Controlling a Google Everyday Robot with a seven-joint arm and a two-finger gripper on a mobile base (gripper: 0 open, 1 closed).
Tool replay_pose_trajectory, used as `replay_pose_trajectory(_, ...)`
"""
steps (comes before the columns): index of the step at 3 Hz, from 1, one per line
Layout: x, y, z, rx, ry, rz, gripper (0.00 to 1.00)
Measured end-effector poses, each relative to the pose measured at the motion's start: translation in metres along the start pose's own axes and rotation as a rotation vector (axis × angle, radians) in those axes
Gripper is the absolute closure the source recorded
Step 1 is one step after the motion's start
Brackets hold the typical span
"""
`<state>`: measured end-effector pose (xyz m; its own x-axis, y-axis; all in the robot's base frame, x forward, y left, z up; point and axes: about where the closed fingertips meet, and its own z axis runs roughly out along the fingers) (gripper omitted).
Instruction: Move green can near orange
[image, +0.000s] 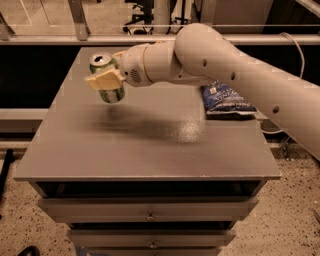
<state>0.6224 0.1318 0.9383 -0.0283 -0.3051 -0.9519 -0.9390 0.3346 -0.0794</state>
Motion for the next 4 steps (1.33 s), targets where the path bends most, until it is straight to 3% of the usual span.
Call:
replay_pose_trajectory(1,-0.005,-0.001,-0.007,0.019,0.007,-0.023,1.00)
replay_pose_trajectory(2,0.003,-0.049,-0.047,0.137,0.017,-0.055,1.00)
replay_pose_trajectory(3,0.018,-0.140,-0.092,0.292,0.006,-0.078,1.00)
replay_pose_trajectory(4,0.028,-0.201,-0.110,0.378,-0.032,-0.072,1.00)
